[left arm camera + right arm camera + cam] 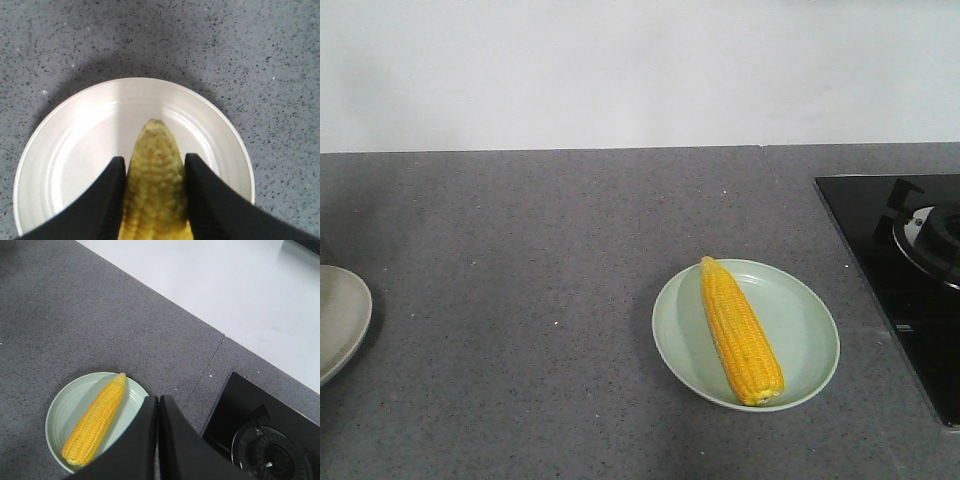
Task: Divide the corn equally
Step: 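Lay the cob on the beige plate and open the left gripper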
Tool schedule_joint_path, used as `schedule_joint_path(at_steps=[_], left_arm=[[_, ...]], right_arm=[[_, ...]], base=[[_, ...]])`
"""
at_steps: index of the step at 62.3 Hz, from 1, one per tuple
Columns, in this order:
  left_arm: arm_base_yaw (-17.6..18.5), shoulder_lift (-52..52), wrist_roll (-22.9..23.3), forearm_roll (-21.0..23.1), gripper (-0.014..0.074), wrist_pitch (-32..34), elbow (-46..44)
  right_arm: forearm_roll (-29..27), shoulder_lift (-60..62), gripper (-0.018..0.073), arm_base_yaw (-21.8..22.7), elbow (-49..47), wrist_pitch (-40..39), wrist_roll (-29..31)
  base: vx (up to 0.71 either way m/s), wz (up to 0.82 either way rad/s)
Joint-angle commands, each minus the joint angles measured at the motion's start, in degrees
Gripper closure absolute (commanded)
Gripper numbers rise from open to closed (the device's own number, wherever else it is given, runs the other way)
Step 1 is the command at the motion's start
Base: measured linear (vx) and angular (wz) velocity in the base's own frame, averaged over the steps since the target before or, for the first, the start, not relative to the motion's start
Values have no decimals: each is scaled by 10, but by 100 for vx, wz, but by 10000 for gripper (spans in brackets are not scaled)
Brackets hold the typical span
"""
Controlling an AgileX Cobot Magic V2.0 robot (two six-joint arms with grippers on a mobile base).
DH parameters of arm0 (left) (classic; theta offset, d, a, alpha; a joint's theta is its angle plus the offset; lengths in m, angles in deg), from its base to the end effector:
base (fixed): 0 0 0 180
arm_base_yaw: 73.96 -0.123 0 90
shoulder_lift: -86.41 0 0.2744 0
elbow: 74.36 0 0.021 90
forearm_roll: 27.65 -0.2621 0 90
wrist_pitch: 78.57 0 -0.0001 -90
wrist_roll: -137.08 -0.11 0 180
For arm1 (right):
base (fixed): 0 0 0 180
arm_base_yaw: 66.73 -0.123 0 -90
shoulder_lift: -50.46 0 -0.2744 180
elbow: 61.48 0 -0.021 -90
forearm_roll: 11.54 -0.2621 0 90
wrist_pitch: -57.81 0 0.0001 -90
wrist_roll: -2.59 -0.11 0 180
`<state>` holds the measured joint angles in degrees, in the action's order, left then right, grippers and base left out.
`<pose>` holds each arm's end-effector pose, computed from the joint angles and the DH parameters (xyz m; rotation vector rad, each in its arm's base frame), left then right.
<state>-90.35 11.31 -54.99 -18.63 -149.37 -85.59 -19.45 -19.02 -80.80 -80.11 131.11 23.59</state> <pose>0.3528 0.0868 0.2876 -0.1518 2.8349 -0.1195 0.1751 0.0588 0.5007 -0.6820 2.0494 0.0963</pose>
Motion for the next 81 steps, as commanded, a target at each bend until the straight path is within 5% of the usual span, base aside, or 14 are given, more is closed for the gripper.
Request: schedule_joint_path(at_steps=[1, 20, 33, 63, 81], left_arm=[[-1, -19, 0, 8, 497, 22, -14], [-1, -16, 0, 8, 263, 25, -14], [-1, -16, 2, 8, 180, 17, -14], [-1, -21, 26, 11, 202, -9, -14], [0, -86, -30, 119, 412, -9, -14]], right_arm=[[-4, 4, 568, 4, -14, -17, 1], [-4, 4, 568, 4, -14, -17, 1], [-4, 4, 568, 4, -14, -17, 1], [-4, 4, 568, 4, -14, -29, 1], [-6, 4, 567, 4, -14, -48, -2]], base=[[0, 0], [0, 0], [0, 0], [0, 0], [0, 0]])
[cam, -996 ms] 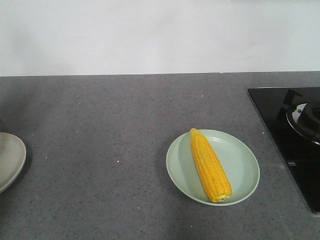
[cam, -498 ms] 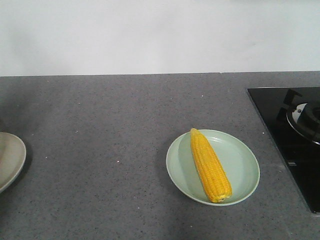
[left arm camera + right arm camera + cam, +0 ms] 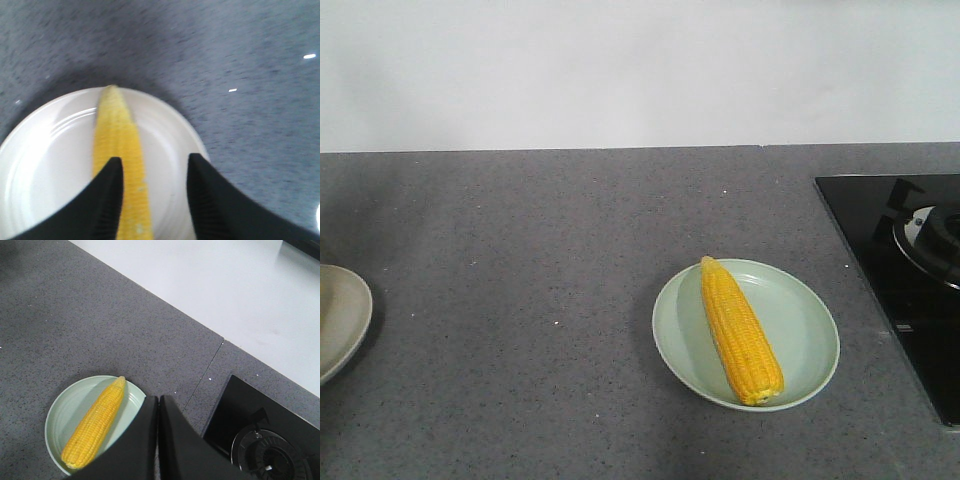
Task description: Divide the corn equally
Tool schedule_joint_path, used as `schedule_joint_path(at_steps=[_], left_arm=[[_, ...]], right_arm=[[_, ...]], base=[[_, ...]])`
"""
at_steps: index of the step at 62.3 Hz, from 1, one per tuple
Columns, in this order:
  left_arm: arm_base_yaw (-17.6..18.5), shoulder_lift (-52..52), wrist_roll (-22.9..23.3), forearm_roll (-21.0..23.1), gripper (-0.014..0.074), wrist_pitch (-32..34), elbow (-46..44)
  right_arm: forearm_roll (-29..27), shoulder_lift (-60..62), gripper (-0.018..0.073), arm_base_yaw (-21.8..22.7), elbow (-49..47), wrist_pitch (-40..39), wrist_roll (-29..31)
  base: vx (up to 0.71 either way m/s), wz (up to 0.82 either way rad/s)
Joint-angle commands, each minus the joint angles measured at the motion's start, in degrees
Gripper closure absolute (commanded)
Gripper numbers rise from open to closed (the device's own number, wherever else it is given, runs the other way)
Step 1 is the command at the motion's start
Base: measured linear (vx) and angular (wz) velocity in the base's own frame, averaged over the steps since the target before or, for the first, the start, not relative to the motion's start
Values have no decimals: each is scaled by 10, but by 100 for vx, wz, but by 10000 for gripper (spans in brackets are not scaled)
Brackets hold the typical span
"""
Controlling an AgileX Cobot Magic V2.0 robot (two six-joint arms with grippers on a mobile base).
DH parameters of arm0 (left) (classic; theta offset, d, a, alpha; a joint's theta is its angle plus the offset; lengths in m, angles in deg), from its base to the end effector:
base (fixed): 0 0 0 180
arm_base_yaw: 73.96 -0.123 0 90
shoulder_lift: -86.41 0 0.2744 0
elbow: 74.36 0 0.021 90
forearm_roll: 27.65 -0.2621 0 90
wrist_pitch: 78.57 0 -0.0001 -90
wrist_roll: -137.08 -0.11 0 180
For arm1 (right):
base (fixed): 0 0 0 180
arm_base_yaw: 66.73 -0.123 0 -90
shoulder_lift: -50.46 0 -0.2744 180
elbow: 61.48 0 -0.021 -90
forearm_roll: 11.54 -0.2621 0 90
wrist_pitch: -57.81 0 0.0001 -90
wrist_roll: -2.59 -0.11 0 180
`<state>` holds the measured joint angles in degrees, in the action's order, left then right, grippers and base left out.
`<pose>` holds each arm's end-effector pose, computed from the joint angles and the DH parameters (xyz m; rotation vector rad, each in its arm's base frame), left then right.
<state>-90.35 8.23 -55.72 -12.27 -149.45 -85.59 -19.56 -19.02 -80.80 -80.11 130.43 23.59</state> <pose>0.3468 0.0733 0.3093 -0.1506 2.7490 -0.2459 0.1758 0.0592 0.5018 -0.6778 2.0381 0.0978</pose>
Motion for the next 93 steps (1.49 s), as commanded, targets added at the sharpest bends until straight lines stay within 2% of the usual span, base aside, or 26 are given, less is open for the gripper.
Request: schedule_joint_path(at_steps=[1, 11, 21, 25, 34, 42, 54, 60, 65, 70, 93], left_arm=[[0, -61, -27, 60, 429, -8, -14], [0, -138, -81, 116, 605, -5, -14], [0, -229, -125, 189, 605, 10, -14], [0, -269, -146, 218, 605, 11, -13], [0, -355, -178, 255, 605, 36, 21], [0, -439, -209, 278, 605, 51, 106], [7, -567, -278, 304, 605, 109, 308], [20, -608, -310, 341, 604, 153, 397], [25, -627, -328, 376, 604, 185, 452], [25, -634, -342, 392, 604, 195, 477], [25, -633, -349, 410, 604, 193, 479]], right_arm=[[-7, 4, 566, 4, -14, -41, -2], [-12, 17, 564, 4, -14, -44, -2], [-13, 62, 564, 4, 17, -84, -2], [-13, 93, 564, 4, 70, -117, -2], [-4, 178, 564, 4, 215, -187, -25], [16, 251, 564, 4, 357, -242, -26], [34, 350, 564, 4, 538, -290, -49], [41, 395, 564, 4, 598, -299, -49], [40, 419, 564, 4, 624, -298, -49], [40, 436, 564, 4, 632, -295, -48], [38, 444, 564, 4, 632, -292, -48]], base=[[0, 0], [0, 0], [0, 0], [0, 0], [0, 0], [0, 0], [0, 0], [0, 0], [0, 0], [0, 0], [0, 0]])
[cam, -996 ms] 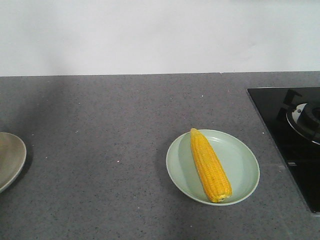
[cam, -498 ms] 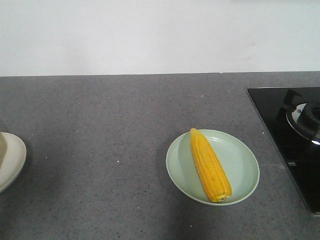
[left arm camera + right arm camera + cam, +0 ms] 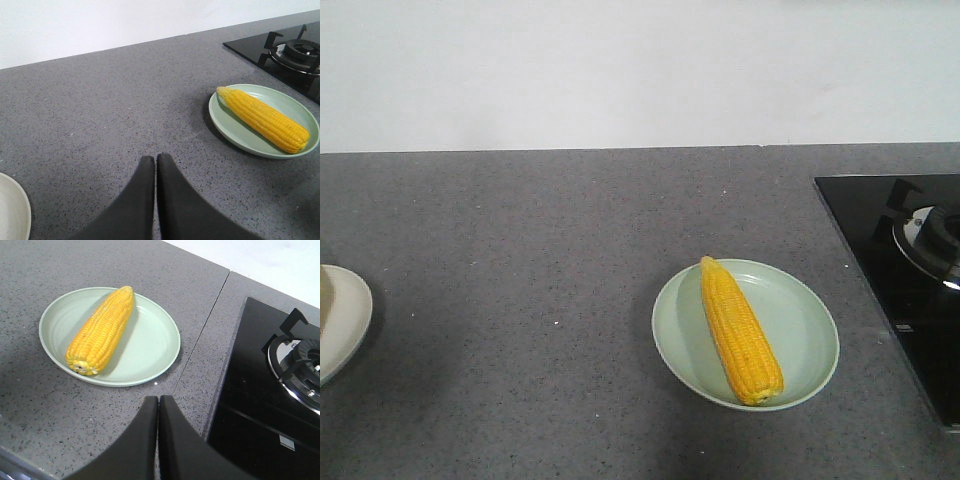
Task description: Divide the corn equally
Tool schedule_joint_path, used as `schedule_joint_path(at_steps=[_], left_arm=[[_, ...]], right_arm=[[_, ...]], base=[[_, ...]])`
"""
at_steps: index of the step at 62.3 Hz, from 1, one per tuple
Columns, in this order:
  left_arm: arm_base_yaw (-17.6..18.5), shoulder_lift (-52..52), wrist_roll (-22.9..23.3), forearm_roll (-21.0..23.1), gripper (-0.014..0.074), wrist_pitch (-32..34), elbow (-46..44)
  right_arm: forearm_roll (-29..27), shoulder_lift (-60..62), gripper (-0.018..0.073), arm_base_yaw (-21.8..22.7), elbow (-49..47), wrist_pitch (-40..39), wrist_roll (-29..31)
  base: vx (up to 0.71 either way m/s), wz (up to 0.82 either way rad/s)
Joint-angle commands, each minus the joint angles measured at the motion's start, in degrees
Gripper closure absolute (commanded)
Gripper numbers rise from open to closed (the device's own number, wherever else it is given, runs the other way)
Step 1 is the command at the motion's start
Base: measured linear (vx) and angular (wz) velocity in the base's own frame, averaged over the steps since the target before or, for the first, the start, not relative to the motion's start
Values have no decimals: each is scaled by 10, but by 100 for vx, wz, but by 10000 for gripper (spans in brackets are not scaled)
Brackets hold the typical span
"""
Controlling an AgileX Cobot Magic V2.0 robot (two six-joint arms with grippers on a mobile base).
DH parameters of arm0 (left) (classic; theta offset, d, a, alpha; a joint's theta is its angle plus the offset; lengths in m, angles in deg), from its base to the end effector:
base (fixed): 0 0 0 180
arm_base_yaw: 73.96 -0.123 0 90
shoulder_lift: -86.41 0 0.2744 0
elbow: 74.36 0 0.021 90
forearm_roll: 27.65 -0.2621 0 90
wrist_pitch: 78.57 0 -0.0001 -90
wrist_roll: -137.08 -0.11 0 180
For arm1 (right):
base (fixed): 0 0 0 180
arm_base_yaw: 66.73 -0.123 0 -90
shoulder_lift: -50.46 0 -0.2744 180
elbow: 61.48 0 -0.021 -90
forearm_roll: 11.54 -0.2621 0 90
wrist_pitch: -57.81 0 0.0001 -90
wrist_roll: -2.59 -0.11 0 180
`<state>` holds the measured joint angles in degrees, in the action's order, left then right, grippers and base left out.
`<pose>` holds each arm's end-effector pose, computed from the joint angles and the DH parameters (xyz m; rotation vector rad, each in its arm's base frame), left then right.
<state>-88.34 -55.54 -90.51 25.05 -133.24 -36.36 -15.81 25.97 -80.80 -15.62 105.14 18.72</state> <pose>0.1224 -0.0424 0.3382 0.3650 1.9074 -0.4307 0.0833 0.0271 0.2937 -0.5174 1.9861 0.0653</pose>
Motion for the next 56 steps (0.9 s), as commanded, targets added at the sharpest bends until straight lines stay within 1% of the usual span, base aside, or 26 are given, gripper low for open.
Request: schedule_joint_path(at_steps=[1, 35, 40, 47, 52, 56], left_arm=[[5, 4, -1, 37, 604, 31, -14], [4, 4, -1, 37, 603, 18, -13], [4, 4, -1, 25, 603, 19, -13], [4, 4, -1, -13, 603, 27, -13], [4, 4, -1, -26, 603, 25, -13], [5, 4, -1, -28, 603, 24, -13]], right_arm=[[0, -6, 564, 4, -13, -39, 0], [0, -6, 564, 4, -13, -39, 0], [0, -6, 564, 4, -13, -39, 0], [0, -6, 564, 4, -13, -39, 0], [0, -6, 564, 4, -13, -39, 0], [0, -6, 564, 4, -13, -39, 0]], base=[[0, 0], [0, 0], [0, 0], [0, 0], [0, 0], [0, 0]])
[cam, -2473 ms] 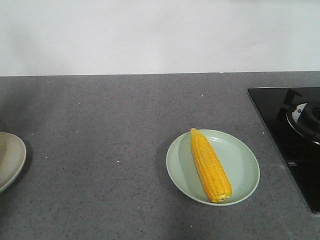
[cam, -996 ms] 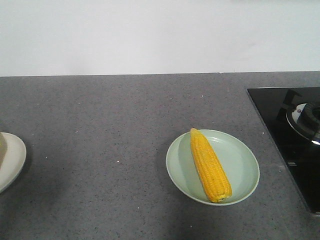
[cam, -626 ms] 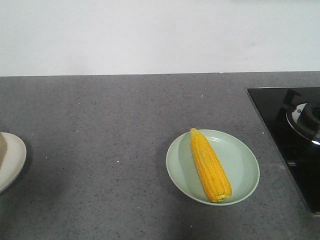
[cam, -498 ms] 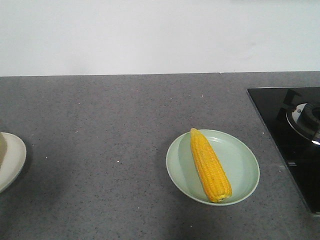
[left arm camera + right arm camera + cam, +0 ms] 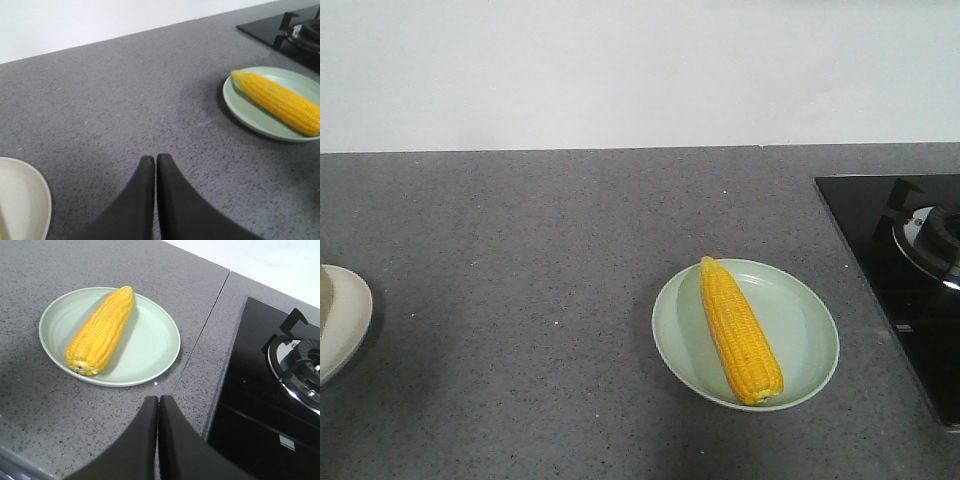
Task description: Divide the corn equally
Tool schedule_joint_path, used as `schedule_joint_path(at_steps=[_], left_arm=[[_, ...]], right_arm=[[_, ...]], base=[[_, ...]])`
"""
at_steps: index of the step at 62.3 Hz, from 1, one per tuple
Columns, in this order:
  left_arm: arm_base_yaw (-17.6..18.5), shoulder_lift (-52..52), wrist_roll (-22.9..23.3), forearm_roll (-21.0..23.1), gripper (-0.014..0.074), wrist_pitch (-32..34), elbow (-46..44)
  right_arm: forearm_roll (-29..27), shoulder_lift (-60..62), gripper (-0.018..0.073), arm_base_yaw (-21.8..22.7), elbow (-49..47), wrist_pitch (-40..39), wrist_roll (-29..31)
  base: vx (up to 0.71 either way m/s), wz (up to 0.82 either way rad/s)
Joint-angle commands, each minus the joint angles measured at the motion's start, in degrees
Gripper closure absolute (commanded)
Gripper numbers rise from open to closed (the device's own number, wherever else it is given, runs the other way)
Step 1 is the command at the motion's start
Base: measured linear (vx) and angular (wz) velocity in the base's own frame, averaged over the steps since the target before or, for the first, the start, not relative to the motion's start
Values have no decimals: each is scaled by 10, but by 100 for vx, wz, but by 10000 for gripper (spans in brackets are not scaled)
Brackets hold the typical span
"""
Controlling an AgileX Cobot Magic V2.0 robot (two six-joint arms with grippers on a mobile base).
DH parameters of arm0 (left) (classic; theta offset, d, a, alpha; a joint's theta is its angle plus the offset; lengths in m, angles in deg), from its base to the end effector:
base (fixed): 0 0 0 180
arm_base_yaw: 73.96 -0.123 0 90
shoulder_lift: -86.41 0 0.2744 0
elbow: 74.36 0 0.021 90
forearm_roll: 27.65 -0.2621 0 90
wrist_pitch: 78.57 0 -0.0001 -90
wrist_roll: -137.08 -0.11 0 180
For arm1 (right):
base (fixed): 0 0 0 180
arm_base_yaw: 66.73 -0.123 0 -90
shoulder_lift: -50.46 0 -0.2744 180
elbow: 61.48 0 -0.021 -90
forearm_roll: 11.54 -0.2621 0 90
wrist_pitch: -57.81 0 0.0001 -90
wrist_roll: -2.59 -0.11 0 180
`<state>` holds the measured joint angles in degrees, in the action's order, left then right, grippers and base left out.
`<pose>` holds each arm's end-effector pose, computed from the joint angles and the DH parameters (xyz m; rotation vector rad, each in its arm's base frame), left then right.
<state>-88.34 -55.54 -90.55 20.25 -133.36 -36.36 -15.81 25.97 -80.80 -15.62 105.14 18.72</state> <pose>0.1224 -0.0375 0.3324 0.3961 1.9511 -0.3487 0.0833 0.0271 0.2937 -0.5174 1.9861 0.0653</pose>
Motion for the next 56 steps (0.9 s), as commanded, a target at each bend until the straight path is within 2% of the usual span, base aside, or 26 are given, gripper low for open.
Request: schedule_joint_path(at_steps=[1, 14, 22, 37, 41, 45, 50, 56], left_arm=[[7, 4, -1, 20, 603, 27, -13], [73, 4, -1, -24, 603, 106, -13], [77, 4, -1, -51, 603, 131, -13], [77, 6, 0, -62, 603, 139, -11], [77, 3, 4, -88, 603, 145, -2], [77, -7, 32, -120, 603, 152, 16], [77, -32, 100, -164, 603, 172, 46], [77, -74, 176, -213, 603, 235, 97]], right_arm=[[0, -6, 564, 4, -13, -39, 0], [0, -6, 564, 4, -13, -39, 0], [0, -6, 564, 4, -13, -39, 0], [0, -6, 564, 4, -13, -37, 1], [0, -6, 564, 4, -13, -37, 1], [0, -6, 564, 4, -13, -37, 1], [0, -6, 564, 4, -13, -37, 1], [-1, -6, 564, 4, -13, -37, 1]], base=[[0, 0], [0, 0], [0, 0], [0, 0], [0, 0], [0, 0], [0, 0], [0, 0]])
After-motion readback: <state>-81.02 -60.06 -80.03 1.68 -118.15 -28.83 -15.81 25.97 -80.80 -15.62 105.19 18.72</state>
